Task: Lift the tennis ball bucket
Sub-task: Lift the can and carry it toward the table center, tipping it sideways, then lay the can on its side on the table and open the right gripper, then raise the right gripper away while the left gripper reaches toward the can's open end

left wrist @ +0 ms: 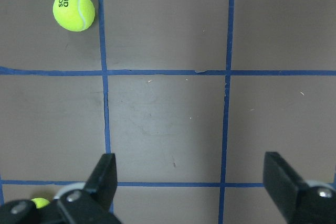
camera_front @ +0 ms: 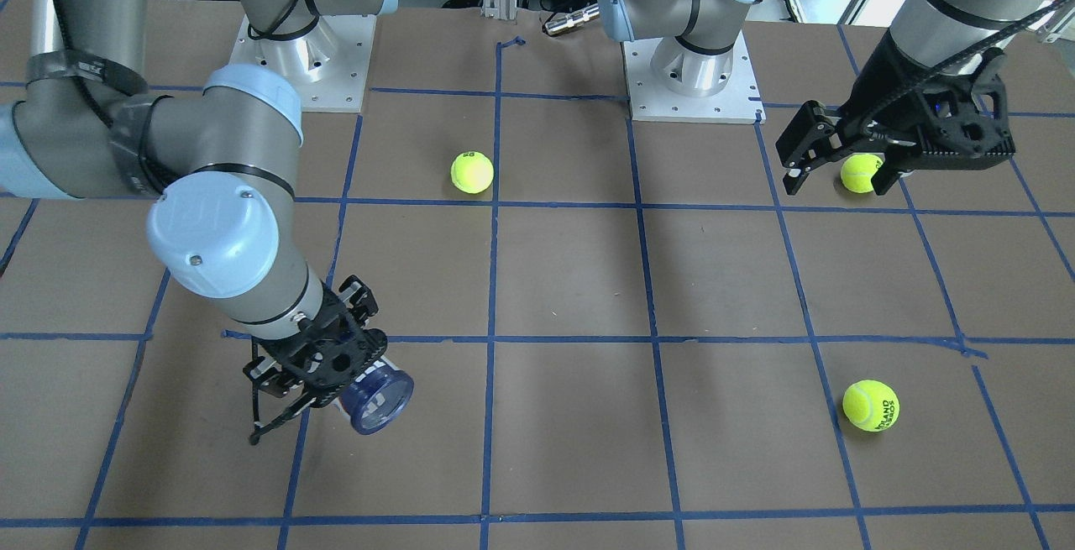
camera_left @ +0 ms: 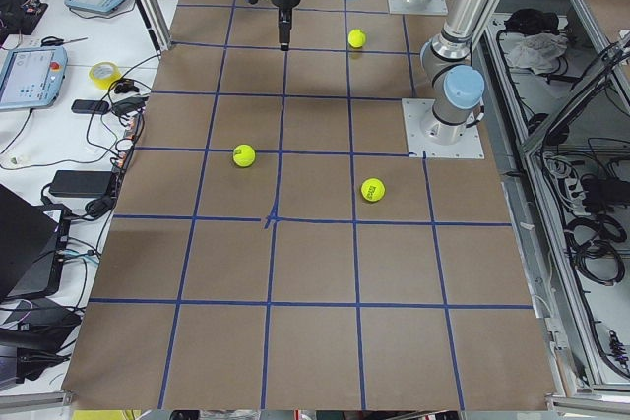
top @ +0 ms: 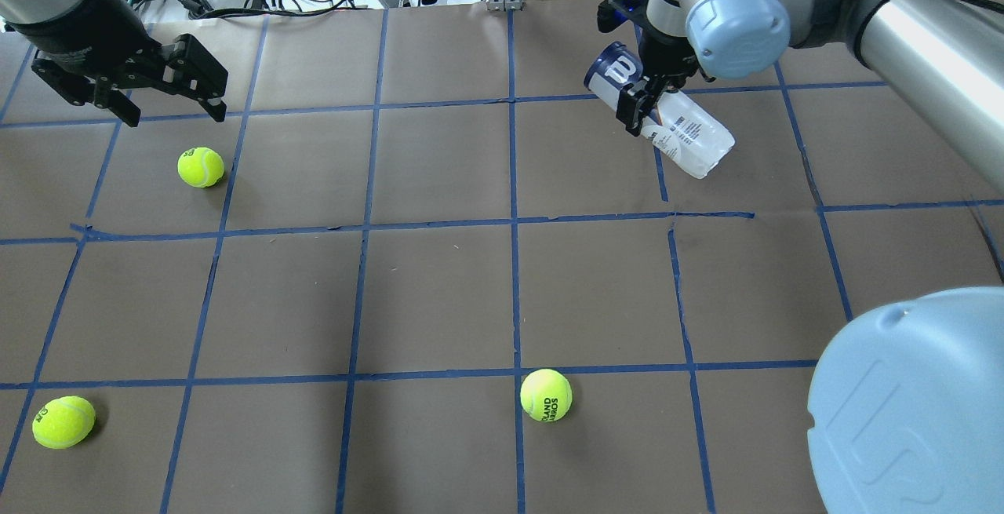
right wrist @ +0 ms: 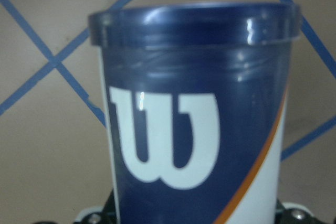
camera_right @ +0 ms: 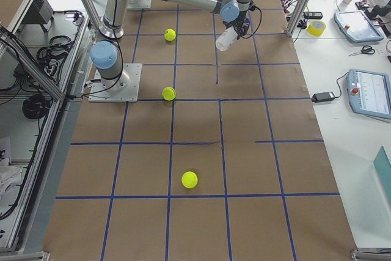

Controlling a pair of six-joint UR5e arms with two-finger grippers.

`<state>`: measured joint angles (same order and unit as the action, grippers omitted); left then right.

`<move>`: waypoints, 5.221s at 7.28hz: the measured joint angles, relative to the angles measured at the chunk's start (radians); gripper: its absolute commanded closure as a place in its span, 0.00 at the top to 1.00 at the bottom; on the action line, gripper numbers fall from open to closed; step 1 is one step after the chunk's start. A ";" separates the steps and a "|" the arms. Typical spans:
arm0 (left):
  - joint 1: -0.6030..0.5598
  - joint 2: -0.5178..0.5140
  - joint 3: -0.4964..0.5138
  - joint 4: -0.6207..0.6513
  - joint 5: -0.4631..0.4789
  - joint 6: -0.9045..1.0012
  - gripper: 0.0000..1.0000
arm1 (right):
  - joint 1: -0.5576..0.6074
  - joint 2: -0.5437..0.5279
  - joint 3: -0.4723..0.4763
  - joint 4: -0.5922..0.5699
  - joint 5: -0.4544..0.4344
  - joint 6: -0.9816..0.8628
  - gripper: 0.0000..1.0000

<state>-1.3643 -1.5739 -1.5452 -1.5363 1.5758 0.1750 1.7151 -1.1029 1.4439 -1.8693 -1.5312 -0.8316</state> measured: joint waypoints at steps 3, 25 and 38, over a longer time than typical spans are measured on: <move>0.113 0.002 0.008 -0.001 -0.012 0.004 1.00 | 0.178 0.029 0.000 -0.031 -0.042 -0.103 0.78; 0.152 0.006 -0.007 -0.001 -0.017 0.004 1.00 | 0.166 -0.018 -0.025 -0.031 0.133 -0.225 1.00; 0.118 -0.094 -0.258 0.158 -0.557 -0.001 1.00 | -0.143 -0.409 -0.037 0.369 0.001 0.529 1.00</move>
<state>-1.2461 -1.6684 -1.8030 -1.3780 1.0192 0.1738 1.5716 -1.5123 1.4067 -1.5002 -1.5303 -0.3028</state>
